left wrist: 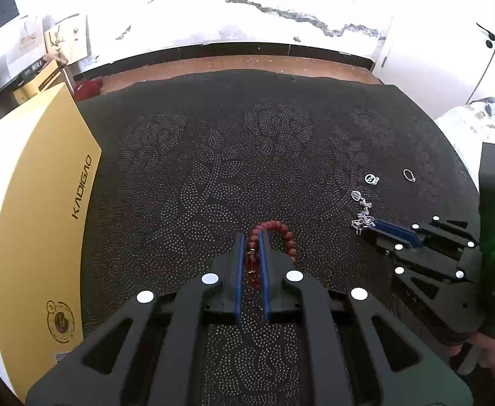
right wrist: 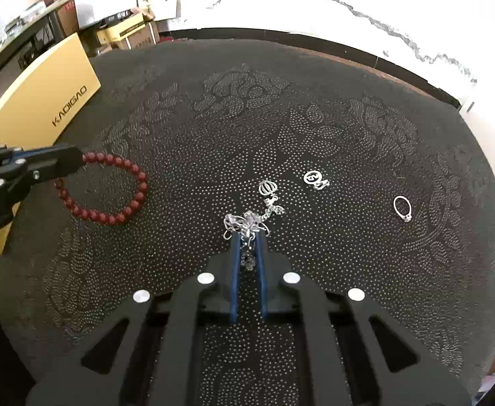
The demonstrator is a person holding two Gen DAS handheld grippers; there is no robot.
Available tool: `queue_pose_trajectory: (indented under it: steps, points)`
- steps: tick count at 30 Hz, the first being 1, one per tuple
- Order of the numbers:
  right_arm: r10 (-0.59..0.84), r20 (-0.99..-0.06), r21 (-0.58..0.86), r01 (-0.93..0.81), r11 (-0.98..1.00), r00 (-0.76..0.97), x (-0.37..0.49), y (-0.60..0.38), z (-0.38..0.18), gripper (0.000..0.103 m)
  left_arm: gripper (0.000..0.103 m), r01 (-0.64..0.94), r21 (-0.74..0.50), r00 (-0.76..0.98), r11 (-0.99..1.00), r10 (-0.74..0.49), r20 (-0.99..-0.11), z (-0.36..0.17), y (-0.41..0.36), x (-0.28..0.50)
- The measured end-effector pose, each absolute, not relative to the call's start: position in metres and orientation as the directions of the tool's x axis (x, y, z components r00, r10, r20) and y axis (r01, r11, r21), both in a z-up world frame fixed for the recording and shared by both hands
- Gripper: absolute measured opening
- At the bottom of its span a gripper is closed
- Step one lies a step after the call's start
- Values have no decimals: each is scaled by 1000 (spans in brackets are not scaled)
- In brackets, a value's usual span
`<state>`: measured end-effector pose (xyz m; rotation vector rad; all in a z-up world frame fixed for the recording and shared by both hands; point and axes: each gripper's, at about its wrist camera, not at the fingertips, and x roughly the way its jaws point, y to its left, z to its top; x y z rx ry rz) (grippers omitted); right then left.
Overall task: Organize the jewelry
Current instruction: 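Lower the right tool onto the silver chain and close while the left tool holds the bracelet, then carry the bracelet in the left tool and chain in the right tool over the box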
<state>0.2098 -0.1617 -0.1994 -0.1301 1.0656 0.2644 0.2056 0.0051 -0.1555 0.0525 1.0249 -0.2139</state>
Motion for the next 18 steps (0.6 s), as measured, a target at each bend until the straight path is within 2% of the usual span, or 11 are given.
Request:
queue_pose_trajectory:
  steps: [5, 10, 18]
  points:
    - [177, -864, 47, -274, 960, 472, 202, -160, -176, 8, 9, 207, -73, 507, 976, -170, -845, -143, 9, 203]
    - [212, -831, 68, -284, 956, 514, 190, -156, -129, 8, 9, 203, -72, 526, 977, -171, -833, -122, 16, 195]
    - [254, -803, 77, -329, 941, 538, 170, -131, -59, 8, 9, 175, -88, 562, 981, -173, -809, -66, 43, 173]
